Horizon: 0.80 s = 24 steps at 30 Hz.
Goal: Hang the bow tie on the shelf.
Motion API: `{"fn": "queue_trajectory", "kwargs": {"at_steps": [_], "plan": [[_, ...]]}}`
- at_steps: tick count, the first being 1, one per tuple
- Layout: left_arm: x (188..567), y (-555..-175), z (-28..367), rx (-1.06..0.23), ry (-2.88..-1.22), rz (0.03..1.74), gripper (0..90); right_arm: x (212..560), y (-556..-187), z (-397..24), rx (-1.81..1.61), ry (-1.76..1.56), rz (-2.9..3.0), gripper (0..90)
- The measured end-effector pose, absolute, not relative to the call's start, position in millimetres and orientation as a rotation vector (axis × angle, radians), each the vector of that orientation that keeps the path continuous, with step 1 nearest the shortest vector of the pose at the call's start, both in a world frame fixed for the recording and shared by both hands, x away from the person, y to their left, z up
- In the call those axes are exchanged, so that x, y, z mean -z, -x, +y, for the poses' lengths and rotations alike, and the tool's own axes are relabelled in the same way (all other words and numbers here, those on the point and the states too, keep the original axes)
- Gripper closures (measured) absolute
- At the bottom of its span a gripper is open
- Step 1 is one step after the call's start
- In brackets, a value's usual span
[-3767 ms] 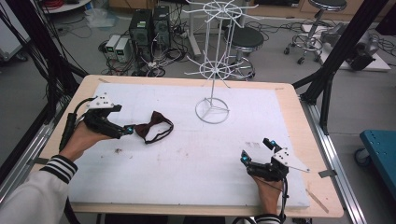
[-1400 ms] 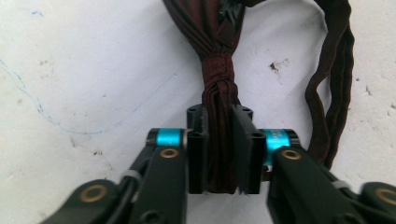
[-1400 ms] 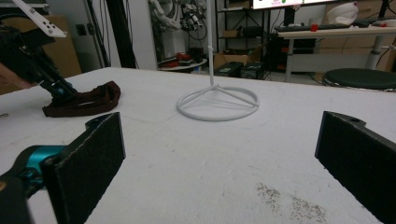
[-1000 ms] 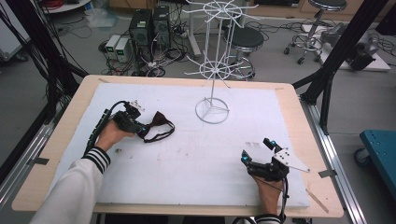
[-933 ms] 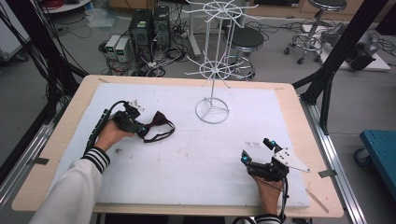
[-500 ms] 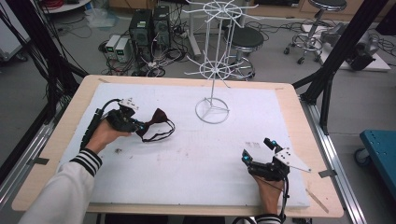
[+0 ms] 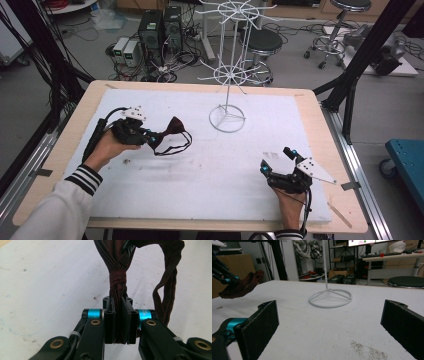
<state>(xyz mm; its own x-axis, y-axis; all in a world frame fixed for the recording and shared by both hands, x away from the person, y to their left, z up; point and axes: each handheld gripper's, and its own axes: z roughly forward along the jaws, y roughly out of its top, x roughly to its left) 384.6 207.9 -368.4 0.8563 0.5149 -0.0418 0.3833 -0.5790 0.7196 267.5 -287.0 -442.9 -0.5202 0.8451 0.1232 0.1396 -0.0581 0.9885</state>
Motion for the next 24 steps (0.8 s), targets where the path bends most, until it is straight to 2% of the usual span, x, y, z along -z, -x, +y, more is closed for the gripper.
{"fn": "queue_trajectory", "kwargs": {"at_steps": [14, 24], "plan": [[358, -361, 204, -0.205, -2.178, 0.530, 81.6, 421, -270, -280, -1.716, -0.970, 1.719, 0.9], [353, -350, 197, -0.203, -2.125, 0.482, 81.6, 386, -283, -257, -1.738, -0.821, 1.910, 0.9]]}}
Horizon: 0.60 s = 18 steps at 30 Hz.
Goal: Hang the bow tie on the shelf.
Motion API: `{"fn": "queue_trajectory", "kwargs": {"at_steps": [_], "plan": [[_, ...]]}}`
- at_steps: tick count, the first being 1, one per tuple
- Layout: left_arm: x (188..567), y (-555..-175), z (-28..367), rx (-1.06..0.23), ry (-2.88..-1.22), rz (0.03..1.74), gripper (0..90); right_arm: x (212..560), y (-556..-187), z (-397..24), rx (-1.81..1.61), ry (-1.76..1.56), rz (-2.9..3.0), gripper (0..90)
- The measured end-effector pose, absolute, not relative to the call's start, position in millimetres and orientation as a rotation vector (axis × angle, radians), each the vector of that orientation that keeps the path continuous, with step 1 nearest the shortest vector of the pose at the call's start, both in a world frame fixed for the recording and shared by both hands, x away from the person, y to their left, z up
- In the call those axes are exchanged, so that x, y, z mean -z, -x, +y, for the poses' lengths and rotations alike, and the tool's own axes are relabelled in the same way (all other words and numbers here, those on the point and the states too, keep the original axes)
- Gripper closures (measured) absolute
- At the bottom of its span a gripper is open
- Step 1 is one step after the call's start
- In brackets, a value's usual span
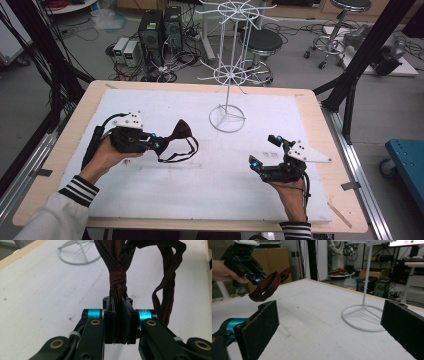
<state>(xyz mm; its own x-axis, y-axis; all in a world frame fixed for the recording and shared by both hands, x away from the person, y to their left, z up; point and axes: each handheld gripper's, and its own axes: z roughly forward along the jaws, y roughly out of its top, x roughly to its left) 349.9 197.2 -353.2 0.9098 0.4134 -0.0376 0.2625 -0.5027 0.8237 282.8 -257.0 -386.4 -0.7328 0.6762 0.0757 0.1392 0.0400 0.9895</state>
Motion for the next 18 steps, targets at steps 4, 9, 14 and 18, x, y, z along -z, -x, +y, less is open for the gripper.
{"fn": "queue_trajectory", "kwargs": {"at_steps": [4, 9, 14, 18], "plan": [[351, -345, 194, -0.200, -2.109, 0.457, 81.6, 372, -288, -247, -1.770, -0.742, 1.980, 1.0], [346, -337, 190, -0.204, -2.103, 0.415, 81.6, 357, -296, -235, -1.782, -0.706, 2.074, 1.0], [344, -331, 182, -0.208, -2.098, 0.375, 81.5, 343, -305, -222, -1.812, -0.665, 2.140, 1.0], [343, -328, 174, -0.208, -2.090, 0.355, 81.5, 334, -311, -212, -1.809, -0.635, 2.179, 1.1]]}}
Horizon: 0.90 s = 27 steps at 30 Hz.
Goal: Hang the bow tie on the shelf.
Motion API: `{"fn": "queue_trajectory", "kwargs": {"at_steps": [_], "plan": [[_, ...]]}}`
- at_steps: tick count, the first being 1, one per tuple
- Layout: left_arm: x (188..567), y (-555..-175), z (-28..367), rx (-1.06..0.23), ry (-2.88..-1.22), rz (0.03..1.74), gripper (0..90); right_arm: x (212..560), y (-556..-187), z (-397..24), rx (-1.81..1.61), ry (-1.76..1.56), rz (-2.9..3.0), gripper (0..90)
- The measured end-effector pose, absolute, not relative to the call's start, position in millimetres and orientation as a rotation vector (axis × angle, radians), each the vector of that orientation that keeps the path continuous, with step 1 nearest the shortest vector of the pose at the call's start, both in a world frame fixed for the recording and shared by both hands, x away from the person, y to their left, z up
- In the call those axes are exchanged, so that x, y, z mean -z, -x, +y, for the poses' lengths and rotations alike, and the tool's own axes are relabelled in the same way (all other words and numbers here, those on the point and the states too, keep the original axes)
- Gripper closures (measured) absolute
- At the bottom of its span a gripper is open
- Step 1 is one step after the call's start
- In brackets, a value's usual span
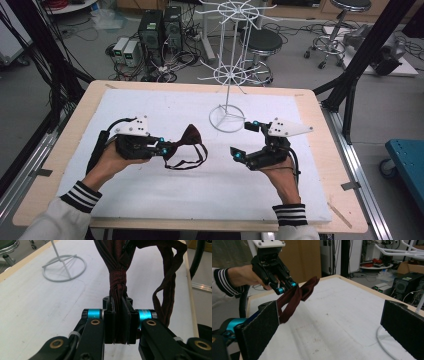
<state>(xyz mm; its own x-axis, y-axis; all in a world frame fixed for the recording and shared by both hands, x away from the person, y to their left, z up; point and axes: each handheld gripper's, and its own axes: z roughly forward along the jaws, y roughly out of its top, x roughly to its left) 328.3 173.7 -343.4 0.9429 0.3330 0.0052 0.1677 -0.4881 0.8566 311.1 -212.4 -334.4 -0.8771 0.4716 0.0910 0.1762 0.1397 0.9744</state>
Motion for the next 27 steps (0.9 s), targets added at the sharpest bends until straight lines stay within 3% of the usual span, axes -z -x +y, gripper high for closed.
{"fn": "queue_trajectory", "kwargs": {"at_steps": [3, 10, 14, 27], "plan": [[343, -327, 168, -0.209, -2.076, 0.347, 81.5, 330, -315, -206, -1.804, -0.606, 2.228, 5.2], [343, -324, 159, -0.218, -2.090, 0.317, 81.5, 324, -319, -189, -1.765, -0.563, 2.306, 5.5], [343, -324, 156, -0.220, -2.099, 0.308, 81.5, 323, -321, -181, -1.770, -0.534, 2.349, 15.7], [341, -322, 150, -0.219, -2.085, 0.285, 81.5, 323, -332, -154, -1.759, -0.550, 2.482, 21.4]]}}
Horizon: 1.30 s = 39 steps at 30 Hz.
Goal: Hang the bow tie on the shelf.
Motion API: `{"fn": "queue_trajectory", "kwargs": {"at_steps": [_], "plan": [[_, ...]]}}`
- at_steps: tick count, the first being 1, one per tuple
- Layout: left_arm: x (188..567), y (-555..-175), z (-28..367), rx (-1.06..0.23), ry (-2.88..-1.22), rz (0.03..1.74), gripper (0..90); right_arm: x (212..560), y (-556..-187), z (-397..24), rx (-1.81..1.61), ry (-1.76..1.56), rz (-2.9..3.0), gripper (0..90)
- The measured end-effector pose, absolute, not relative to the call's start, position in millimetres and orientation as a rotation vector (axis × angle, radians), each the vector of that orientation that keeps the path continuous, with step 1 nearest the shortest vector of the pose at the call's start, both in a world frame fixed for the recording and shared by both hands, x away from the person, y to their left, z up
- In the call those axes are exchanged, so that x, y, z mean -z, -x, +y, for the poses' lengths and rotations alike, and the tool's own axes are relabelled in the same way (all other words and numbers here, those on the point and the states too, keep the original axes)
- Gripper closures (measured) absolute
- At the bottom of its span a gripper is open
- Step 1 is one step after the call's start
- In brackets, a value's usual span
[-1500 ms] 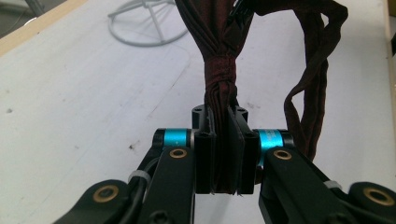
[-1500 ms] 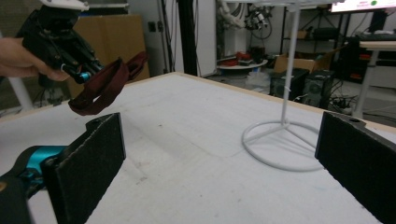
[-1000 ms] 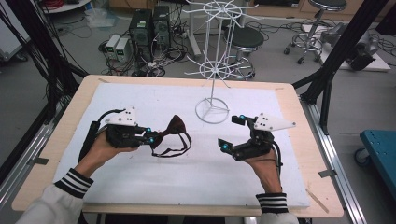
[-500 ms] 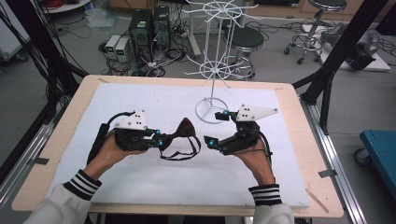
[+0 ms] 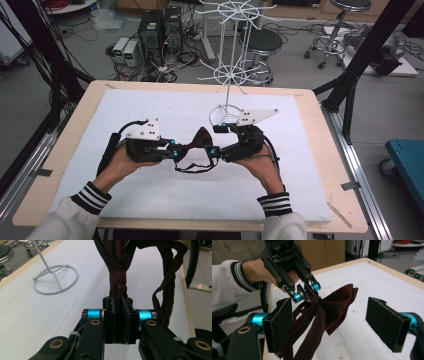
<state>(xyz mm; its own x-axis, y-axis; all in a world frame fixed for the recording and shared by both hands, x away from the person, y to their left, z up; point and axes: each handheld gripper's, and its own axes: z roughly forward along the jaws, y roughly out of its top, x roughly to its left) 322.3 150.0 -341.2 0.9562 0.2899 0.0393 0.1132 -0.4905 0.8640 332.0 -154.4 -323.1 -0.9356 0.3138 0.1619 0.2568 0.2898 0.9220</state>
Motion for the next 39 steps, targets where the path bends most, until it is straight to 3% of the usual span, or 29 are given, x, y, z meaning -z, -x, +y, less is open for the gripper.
{"fn": "queue_trajectory", "kwargs": {"at_steps": [11, 17, 26, 32, 33, 35, 39], "plan": [[340, -322, 152, -0.217, -2.072, 0.260, 81.5, 326, -340, -142, -1.737, -0.569, 2.581, 49.1], [340, -322, 153, -0.218, -2.072, 0.256, 81.5, 326, -341, -142, -1.723, -0.582, 2.600, 76.3], [340, -324, 154, -0.196, -2.060, 0.270, 78.0, 324, -339, -142, -1.730, -0.574, 2.600, 81.0], [341, -326, 156, -0.173, -2.015, 0.275, 59.2, 323, -338, -144, -1.710, -0.570, 2.586, 81.1], [341, -327, 155, -0.184, -2.007, 0.295, 49.2, 323, -338, -144, -1.711, -0.573, 2.580, 81.1], [342, -329, 157, -0.156, -1.994, 0.318, 39.6, 322, -337, -146, -1.703, -0.582, 2.566, 81.2], [342, -333, 160, -0.177, -1.977, 0.389, 9.4, 321, -336, -153, -1.708, -0.600, 2.545, 81.2]]}}
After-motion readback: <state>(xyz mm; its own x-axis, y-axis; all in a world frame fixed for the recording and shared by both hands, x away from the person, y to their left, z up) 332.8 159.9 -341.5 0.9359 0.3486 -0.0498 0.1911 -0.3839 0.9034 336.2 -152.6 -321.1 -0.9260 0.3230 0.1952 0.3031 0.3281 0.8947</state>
